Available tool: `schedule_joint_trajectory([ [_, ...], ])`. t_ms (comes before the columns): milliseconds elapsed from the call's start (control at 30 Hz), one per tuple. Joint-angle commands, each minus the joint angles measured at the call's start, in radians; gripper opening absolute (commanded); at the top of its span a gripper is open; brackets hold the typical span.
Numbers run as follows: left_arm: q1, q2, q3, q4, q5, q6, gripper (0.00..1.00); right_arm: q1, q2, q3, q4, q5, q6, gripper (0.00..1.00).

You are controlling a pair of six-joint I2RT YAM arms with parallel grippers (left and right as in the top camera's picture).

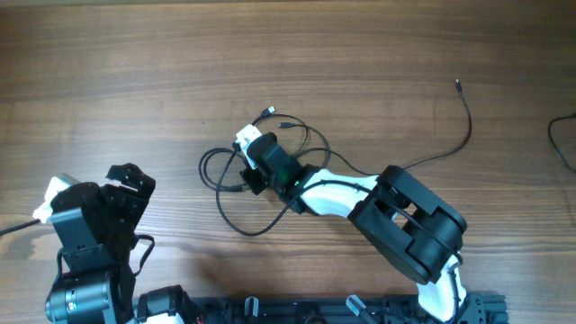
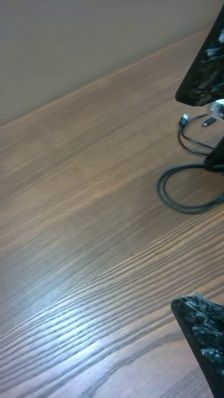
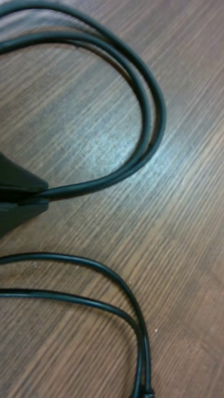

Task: Untangle cables
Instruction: 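Release the bundle with the left gripper and grasp the coiled cable with the right, then lift the coiled cable with the right gripper and carry it up-right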

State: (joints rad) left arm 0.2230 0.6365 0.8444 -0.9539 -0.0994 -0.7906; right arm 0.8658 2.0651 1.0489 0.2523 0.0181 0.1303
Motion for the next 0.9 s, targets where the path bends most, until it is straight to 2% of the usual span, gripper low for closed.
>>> schedule_joint_trajectory([
  [0, 0.006, -0.002, 0.001, -0.014, 0.02, -0.002, 1.0, 0.002, 0.058, 0.046, -0.114, 0.037, 0.002, 0.04],
  [100, 0.006, -0.002, 0.001, -0.036, 0.02, -0.002, 1.0, -0.007, 0.019, 0.123, -0.262, 0.034, 0.021, 0.04],
  [200, 0.006, -0.002, 0.001, -0.06, 0.02, -0.002, 1.0, -0.021, -0.1, 0.17, -0.428, 0.035, 0.012, 0.04],
  [367, 0.006, -0.002, 0.001, -0.061, 0.02, -0.002, 1.0, -0.059, -0.418, 0.171, -0.655, 0.039, 0.001, 0.04],
  [500, 0.006, -0.002, 0.001, -0.061, 0.02, -0.002, 1.0, -0.186, -0.651, 0.171, -0.781, 0.043, 0.003, 0.04],
  [700, 0.006, -0.002, 0.001, -0.061, 0.02, -0.002, 1.0, -0.534, -0.798, 0.171, -0.751, 0.031, 0.003, 0.04],
  [867, 0.006, -0.002, 0.001, -0.061, 0.02, -0.002, 1.0, -0.776, -0.813, 0.218, -0.618, -0.124, 0.002, 0.04],
])
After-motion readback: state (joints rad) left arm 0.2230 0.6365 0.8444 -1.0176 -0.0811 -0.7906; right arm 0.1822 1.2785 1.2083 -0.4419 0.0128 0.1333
